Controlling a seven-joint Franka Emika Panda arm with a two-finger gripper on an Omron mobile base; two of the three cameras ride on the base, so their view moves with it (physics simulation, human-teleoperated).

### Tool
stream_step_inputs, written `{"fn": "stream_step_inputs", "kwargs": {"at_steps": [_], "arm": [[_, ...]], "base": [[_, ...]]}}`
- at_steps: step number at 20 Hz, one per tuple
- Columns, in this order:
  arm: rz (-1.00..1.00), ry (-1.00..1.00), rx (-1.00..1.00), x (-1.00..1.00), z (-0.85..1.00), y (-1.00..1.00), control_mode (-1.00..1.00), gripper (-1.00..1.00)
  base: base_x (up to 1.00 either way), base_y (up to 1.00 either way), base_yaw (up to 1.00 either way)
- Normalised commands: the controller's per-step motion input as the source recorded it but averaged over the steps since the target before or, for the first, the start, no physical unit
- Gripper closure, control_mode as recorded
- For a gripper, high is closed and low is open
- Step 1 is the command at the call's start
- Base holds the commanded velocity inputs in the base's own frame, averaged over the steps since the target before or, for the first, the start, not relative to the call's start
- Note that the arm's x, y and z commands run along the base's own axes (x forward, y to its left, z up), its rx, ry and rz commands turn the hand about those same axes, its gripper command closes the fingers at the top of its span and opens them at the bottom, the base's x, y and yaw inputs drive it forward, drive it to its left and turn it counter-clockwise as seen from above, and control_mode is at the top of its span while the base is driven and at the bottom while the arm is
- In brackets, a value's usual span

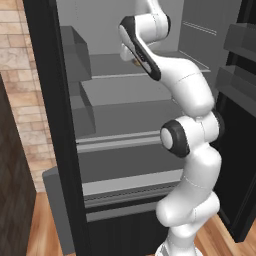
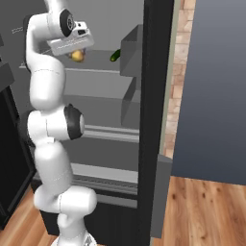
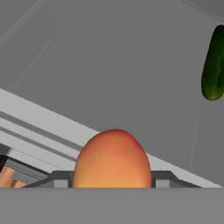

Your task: Pick up the apple and mango from the fridge and place one fruit on each plate on the dining counter.

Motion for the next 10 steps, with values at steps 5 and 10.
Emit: {"fn": "stream_step_inputs", "kwargs": {"at_steps": [5,10], "arm": [[0.11,-0.29,-0.24,-0.68,-0.86,0.01,-1.00,1.00],[0.18,-0.33,-0.15,-0.96,-0.30,0.00,-1.00,1.00]], "base": [[0.00,0.00,0.00],[0.00,0.00,0.00]]}}
